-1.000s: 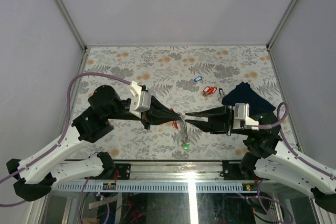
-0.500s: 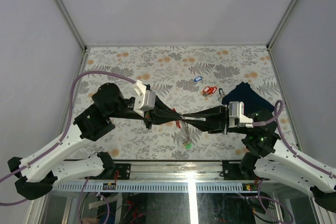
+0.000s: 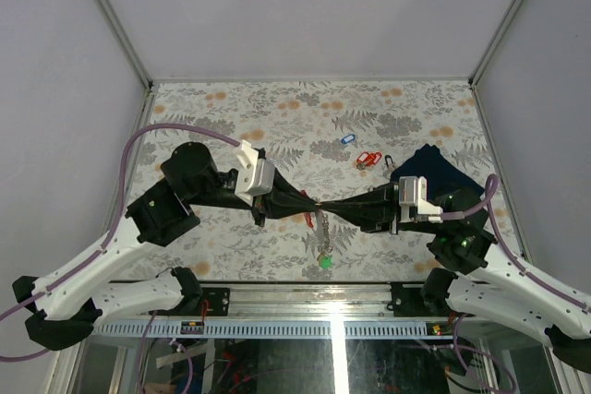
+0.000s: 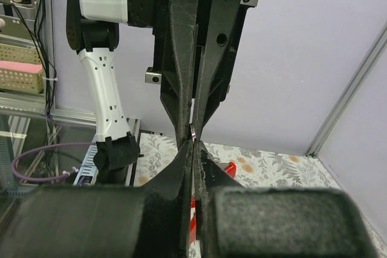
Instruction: Put the keys on the keyring
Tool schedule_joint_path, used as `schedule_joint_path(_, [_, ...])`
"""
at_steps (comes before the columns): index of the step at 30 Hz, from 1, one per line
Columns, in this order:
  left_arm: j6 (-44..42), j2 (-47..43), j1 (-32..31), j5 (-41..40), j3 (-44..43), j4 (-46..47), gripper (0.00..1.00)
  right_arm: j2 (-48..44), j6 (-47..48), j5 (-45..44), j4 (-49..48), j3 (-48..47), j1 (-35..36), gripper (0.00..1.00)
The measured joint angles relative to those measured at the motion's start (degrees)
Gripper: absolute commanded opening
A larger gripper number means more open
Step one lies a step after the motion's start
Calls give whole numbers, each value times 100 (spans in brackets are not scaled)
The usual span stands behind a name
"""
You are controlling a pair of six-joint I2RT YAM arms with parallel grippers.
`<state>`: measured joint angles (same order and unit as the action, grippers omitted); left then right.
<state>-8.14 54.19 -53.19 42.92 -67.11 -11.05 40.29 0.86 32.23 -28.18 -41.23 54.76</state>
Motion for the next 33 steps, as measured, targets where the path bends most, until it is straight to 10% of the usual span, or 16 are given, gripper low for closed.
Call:
schedule_joint_path(10, [-72,-96,0,-96,-42,-157,34,0,511,44,321,-107,0,0])
schedule_joint_path(33, [105,-1119,0,-1233,341,-136,36,203,5202,387,2227,-1008,2,0])
